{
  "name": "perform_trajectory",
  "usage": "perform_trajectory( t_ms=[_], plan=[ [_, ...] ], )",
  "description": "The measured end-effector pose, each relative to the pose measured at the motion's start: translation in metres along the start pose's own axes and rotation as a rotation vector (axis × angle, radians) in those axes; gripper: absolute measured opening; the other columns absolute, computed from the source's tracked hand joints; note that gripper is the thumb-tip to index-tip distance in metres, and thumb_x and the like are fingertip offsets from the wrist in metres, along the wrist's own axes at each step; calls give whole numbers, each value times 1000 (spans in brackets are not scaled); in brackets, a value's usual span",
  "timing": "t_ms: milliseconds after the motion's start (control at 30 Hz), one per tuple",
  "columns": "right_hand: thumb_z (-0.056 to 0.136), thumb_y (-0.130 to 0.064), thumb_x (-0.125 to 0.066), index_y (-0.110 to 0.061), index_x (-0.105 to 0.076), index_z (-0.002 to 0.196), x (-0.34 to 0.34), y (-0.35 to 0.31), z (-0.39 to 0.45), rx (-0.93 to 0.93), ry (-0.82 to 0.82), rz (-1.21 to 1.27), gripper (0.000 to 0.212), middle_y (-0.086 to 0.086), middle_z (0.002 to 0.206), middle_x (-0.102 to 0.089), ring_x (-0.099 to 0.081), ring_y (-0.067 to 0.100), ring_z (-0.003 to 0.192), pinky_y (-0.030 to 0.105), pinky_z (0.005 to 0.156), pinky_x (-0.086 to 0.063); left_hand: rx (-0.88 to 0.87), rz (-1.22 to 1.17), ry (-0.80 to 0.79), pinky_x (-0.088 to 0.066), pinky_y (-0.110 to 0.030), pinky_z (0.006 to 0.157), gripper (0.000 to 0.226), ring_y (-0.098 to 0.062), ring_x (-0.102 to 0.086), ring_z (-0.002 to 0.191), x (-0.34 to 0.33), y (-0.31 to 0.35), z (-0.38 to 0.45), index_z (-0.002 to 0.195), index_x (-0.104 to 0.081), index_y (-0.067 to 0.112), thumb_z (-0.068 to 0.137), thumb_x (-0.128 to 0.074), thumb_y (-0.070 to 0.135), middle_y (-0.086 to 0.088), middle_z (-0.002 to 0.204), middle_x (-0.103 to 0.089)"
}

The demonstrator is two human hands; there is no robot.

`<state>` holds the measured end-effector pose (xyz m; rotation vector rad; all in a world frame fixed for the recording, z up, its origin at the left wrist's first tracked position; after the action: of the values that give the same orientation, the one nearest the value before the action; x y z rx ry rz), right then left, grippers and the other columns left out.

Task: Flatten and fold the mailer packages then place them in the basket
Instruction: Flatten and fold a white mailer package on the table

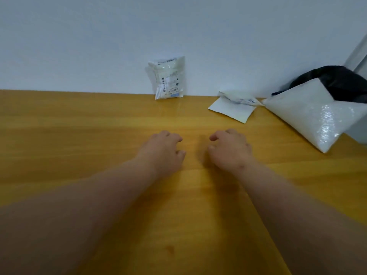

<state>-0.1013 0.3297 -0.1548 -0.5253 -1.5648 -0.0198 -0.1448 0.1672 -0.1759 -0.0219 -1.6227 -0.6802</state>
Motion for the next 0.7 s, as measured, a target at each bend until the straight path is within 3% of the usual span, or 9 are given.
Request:
perform_trajectory(
  t_ms=[267,400,533,700],
  plan=[
    [96,-39,-41,-32,-34,147,33,43,93,-68,-32,-112,53,1,164,-3,-1,26,149,49,118,-9,12,8,-115,-28,-44,115,53,-22,-26,140,-6,31,76,147,-37,29,97,-49,40,4,153,-31],
    [98,-40,-38,-24,-11,156,32,66,132,-91,-116,-106,66,-2,165,6,7,23,151,51,121,-5,30,37,-150,-27,-44,116,53,-22,-25,142,-5,36,104,148,-34,30,98,-47,40,4,154,-29],
    [99,-46,-36,-22,-8,156,18,77,137,-65,-186,-99,68,-3,164,-10,-1,20,151,53,120,-4,61,32,-146,-27,-44,116,53,-21,-24,142,-6,38,116,149,-33,29,99,-46,39,5,154,-28],
    [97,-46,-38,-27,-36,146,13,50,86,117,-45,-111,52,-5,146,-40,-28,20,141,48,119,-12,58,22,-63,-26,-43,116,55,-22,-22,143,-1,49,107,151,-27,28,100,-43,40,3,157,-23]
  ],
)
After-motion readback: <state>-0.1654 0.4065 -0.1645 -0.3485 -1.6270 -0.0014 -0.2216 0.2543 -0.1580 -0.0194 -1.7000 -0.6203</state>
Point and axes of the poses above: each hand's wrist, its own z-axis towards the middle knuckle, its own x-axis out of the back of the hand, y = z × x, the point moved 7 cm from there along z, towards the middle knuckle
